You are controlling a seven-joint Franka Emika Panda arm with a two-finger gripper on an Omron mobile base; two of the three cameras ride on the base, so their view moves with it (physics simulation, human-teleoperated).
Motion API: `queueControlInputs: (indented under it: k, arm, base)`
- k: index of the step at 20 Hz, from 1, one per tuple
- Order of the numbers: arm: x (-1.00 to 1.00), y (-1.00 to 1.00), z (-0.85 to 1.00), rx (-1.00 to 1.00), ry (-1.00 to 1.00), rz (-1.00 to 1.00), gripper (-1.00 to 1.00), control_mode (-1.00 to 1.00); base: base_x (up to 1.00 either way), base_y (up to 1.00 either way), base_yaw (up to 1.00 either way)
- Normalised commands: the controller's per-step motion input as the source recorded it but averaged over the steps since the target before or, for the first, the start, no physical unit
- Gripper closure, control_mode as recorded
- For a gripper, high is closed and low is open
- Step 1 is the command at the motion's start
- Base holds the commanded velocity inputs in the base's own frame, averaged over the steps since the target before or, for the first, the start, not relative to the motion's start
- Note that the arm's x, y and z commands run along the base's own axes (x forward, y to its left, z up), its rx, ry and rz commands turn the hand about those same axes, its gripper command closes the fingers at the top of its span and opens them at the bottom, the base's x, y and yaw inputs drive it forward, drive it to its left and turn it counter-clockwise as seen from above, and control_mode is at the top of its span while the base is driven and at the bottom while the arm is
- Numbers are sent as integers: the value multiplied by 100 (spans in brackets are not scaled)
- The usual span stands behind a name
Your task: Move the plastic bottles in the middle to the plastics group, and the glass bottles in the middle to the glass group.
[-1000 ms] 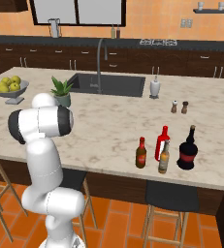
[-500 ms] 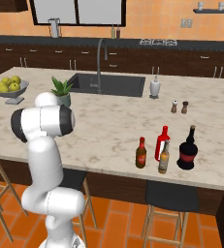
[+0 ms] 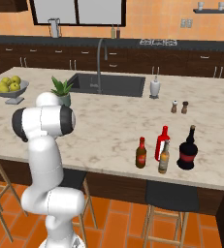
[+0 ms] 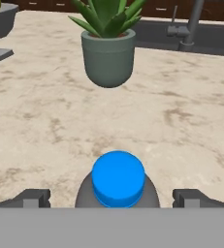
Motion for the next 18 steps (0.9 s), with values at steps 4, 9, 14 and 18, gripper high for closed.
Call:
queueControlInputs:
  k: [4,9,14,18]
  arm:
    - [0,0,0,0,0,0,100,-100]
    - [0,0,0,0,0,0,100,-100]
    - [0,0,0,0,0,0,100,-100]
    - [-36,3,6,0,0,5,100,-100]
  base:
    - [0,0,0]
    - [0,0,0]
    - [0,0,0]
    - [0,0,0]
